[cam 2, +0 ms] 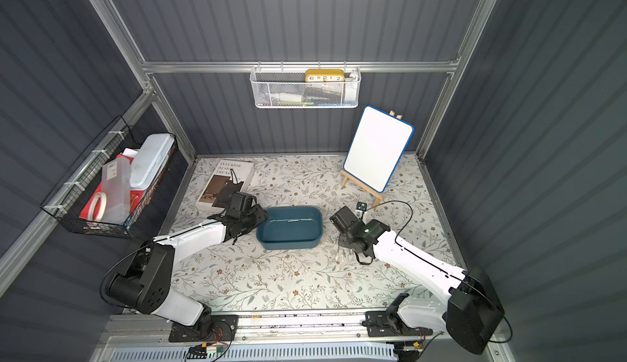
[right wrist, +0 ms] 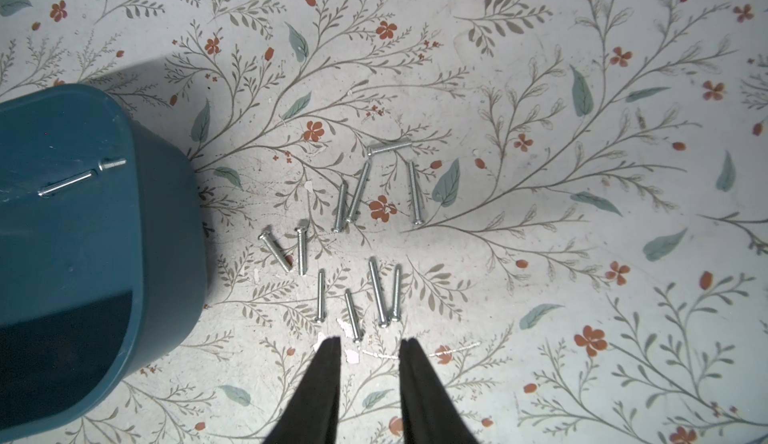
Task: Take out the screws from the storage box
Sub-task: Adjust the storage box at the center of the board.
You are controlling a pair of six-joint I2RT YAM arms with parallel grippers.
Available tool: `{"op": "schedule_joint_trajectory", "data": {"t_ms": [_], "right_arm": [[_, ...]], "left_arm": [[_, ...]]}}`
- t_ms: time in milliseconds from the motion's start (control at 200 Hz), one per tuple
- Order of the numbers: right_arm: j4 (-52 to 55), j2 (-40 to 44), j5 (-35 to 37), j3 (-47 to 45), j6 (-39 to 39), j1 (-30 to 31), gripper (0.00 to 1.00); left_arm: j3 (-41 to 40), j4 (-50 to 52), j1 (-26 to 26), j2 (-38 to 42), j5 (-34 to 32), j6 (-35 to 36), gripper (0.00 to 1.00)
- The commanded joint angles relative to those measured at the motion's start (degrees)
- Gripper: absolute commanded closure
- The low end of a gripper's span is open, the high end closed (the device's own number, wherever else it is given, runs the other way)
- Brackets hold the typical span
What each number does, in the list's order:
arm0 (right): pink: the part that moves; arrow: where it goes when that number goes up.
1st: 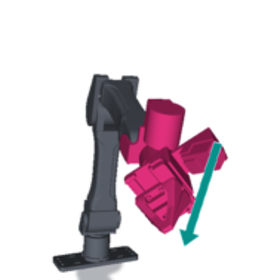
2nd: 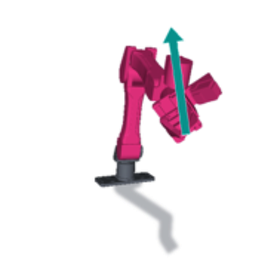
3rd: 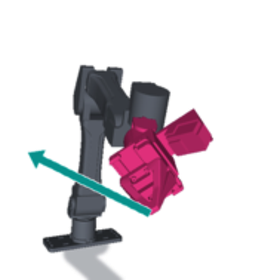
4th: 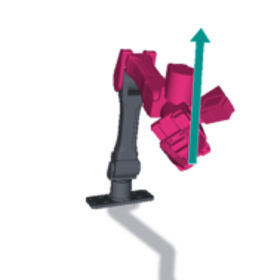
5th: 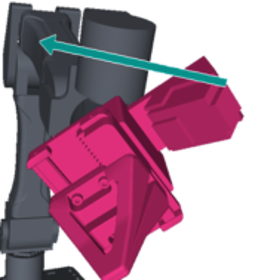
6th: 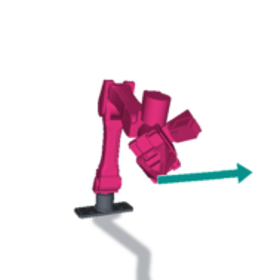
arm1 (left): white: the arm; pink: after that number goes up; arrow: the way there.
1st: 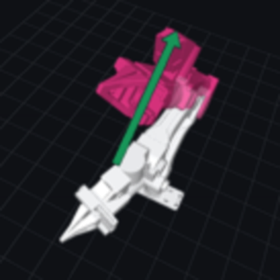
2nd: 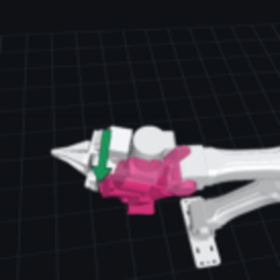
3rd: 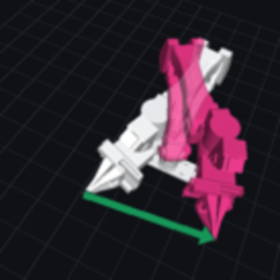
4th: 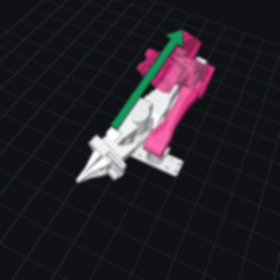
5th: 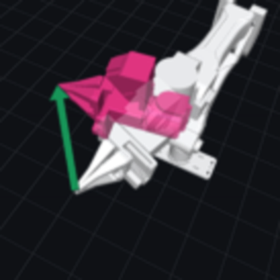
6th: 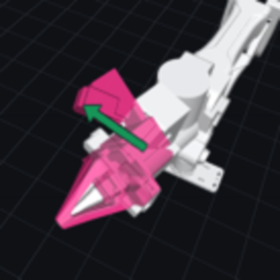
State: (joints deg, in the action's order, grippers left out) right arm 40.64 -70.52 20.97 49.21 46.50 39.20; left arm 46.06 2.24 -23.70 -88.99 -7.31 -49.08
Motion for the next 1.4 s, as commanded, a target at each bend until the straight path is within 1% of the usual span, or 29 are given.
{"op": "schedule_joint_trajectory", "data": {"t_ms": [0, 185, 260, 455, 635, 770, 875, 1076, 1266, 1396], "right_arm": [[0.40, 0.64, 1.09, -0.52, 0.17, 0.01, 0.71], [-0.52, 0.40, -0.24, -0.51, -0.26, 0.01, 0.71], [-1.11, 0.06, -1.43, -0.28, -1.66, 0.00, 0.71], [-0.59, -2.60, -8.98, 2.36, -7.45, 0.00, 0.71], [-0.22, -5.31, -14.72, 5.02, -10.29, 0.09, 0.72], [-1.63, -6.57, -17.22, 7.78, -12.96, 1.45, 0.71], [-0.93, -8.85, -18.22, 11.89, -15.56, 3.21, 0.71], [2.97, -15.46, -18.08, 19.56, -16.37, 5.94, 0.71], [3.35, -19.75, -16.97, 21.80, -14.55, 6.68, 0.73], [4.24, -21.50, -14.10, 22.05, -13.42, 6.68, 0.73]], "left_arm": [[0.52, 4.12, -0.48, 0.64, 1.18, 1.05, 0.37], [1.04, 4.95, -0.64, 2.73, 2.10, 1.03, 0.33], [1.22, 5.31, -0.64, 3.34, 2.52, 1.08, 0.31], [1.12, 5.75, -0.64, 5.37, 3.23, 1.07, 0.27], [-0.05, 5.65, -0.64, 6.86, 4.86, 1.17, 0.27], [-0.54, 5.34, -0.64, 6.82, 4.94, 0.39, 0.28], [-1.00, 4.93, -0.71, 6.40, 5.29, 0.13, 0.29], [-1.83, 3.37, -0.73, 5.79, 6.24, 0.96, 0.32], [-1.15, 3.90, -0.73, 3.61, 5.55, 1.35, 0.36], [-0.50, 5.33, -0.73, 2.13, 3.59, 0.23, 0.39]]}}
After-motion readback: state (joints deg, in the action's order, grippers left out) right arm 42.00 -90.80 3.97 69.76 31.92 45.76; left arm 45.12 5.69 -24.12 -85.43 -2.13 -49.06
